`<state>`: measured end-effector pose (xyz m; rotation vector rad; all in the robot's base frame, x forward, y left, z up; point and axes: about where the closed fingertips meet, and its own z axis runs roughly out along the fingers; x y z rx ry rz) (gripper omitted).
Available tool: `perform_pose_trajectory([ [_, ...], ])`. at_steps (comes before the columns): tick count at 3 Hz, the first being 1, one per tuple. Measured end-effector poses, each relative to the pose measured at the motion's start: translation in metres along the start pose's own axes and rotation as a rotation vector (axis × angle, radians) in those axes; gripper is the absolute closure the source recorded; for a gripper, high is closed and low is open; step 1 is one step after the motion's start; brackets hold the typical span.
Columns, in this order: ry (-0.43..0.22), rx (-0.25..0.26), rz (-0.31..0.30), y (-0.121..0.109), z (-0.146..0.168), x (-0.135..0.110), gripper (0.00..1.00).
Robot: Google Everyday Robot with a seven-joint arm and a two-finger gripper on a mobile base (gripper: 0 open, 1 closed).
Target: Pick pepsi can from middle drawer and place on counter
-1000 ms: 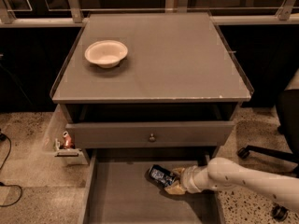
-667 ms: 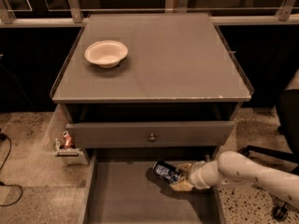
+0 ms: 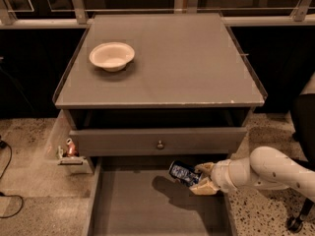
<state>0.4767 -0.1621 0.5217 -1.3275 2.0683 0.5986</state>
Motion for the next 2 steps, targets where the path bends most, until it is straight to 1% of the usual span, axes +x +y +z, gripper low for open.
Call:
perform_pose_trajectory([
  [1,0.011,0.031,-0.087,0.0102,-0.0578,-0.0431,1.0],
  [2,0.011,0.031,-0.087,0.0103,-0.0579,-0.0432,1.0],
])
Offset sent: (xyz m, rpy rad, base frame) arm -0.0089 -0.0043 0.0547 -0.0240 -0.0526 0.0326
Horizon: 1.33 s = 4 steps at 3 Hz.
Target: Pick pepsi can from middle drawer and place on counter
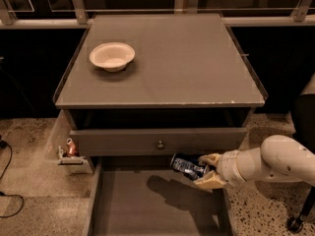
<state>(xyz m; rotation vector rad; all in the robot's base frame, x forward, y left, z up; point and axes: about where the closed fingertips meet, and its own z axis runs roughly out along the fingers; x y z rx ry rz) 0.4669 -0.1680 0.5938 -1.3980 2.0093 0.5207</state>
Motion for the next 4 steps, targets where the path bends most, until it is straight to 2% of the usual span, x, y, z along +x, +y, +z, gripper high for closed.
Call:
perform_pose_trajectory([
  [1,-0.002,0.025,-0.036,0.01,-0.017,-0.011,1.0],
  [2,-0.024,0.063,-0.13,0.028,-0.057,-0.047,1.0],
  [3,-0.044,0.122,-0.229,0.03,-0.111,-0.097,1.0],
  [4,-0.052,0.16,-0.311,0.021,-0.158,-0.151,1.0],
])
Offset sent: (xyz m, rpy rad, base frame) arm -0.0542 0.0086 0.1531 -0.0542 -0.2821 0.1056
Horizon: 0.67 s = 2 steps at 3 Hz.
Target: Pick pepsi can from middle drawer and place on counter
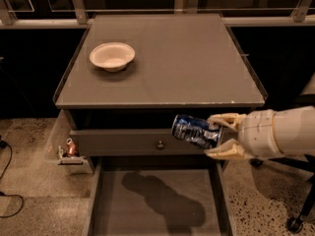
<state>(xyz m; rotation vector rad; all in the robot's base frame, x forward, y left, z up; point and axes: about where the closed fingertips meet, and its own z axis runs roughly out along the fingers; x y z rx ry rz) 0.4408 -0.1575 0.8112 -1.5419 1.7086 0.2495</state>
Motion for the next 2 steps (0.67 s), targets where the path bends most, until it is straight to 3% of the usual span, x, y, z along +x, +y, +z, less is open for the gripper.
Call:
perform_pose_trajectory([
  [1,-0.032,0.049,-0.055,-0.0387,-0.0339,-0.0331,1.0],
  [2,-0.032,0.049,-0.055,-0.0387,-0.034,-0.0331,1.0],
])
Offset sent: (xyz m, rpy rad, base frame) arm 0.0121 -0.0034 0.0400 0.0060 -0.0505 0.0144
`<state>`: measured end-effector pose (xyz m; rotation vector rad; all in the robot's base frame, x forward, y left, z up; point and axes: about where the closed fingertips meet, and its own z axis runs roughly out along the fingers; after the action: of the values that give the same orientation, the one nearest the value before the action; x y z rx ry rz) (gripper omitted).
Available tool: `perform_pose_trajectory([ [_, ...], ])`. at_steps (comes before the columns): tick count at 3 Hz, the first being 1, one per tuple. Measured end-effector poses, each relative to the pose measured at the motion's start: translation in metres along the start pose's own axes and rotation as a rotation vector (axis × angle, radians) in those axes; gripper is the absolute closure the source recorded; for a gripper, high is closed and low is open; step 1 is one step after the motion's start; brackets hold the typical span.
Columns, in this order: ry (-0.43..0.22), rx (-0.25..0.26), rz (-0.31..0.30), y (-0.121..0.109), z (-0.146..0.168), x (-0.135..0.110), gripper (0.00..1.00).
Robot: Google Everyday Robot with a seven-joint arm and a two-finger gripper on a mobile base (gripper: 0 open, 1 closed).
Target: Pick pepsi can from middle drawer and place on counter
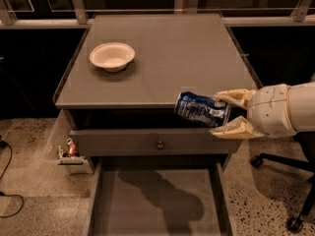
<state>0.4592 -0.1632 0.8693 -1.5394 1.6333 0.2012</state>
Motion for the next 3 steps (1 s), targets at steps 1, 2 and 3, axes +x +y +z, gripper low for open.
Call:
perform_pose_trajectory([
  [1,0.002,0.036,-0.038,0.0055,-0.015,0.0029,1.0],
  [2,-0.025,0.062,-0.083,0.0033,-0.0231,0.0007,1.0],
  [3,-0.054,0.05,-0.098,-0.0015,-0.0163,0.0023,1.0],
])
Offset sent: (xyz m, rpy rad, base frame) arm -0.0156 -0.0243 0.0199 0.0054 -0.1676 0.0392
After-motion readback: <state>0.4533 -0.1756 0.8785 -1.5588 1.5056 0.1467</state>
